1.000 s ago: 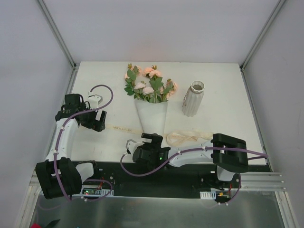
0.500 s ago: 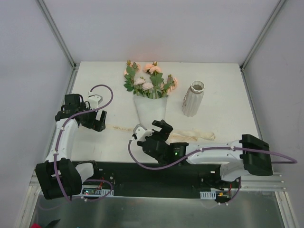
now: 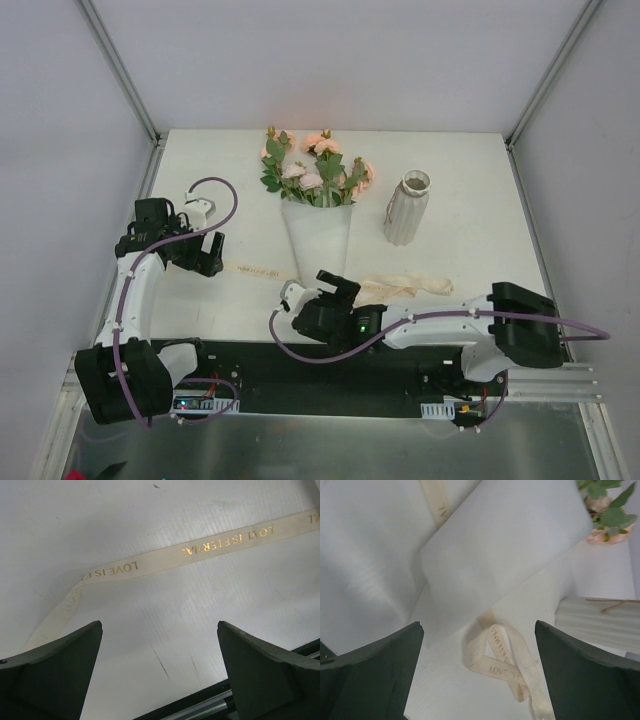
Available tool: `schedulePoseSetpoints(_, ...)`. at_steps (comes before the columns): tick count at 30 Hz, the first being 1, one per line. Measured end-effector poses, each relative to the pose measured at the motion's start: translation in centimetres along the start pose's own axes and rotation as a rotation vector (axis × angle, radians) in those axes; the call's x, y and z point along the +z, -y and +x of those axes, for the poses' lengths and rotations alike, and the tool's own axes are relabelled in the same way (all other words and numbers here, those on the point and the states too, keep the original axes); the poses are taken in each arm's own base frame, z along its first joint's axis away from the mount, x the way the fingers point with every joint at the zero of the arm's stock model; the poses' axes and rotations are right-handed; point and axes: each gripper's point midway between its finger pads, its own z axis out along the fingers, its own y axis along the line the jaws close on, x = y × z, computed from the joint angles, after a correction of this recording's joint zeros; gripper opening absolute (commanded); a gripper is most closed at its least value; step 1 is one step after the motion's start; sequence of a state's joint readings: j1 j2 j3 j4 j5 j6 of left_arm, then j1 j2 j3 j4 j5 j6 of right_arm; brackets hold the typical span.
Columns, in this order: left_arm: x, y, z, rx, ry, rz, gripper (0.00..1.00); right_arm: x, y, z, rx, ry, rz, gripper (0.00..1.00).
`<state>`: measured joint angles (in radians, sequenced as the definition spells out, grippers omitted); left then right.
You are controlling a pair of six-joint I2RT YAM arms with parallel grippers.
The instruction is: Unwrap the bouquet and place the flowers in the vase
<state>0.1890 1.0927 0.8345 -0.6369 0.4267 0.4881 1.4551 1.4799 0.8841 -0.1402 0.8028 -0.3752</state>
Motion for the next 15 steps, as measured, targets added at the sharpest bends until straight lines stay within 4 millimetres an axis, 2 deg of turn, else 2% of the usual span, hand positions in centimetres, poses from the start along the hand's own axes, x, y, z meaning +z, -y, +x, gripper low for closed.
schedulePoseSetpoints(4, 0.0, 0.2, -0.1, 0.001, 0.005, 0.011, 0.99, 1.2, -2.7, 2.2, -0.080, -0.077, -0.079, 0.97)
schedulePoseSetpoints(6, 0.1, 0.2, -0.1, 0.000, 0.004, 0.012, 0.99, 1.5, -3.3, 2.4, -0.091, -0.089, -0.094, 0.97)
schedulePoseSetpoints(15, 0.3, 0.2, 0.1, -0.005, -0.007, 0.020, 0.99, 4.2, -3.4, 1.9, -0.062, -0.102, -0.072, 0.97)
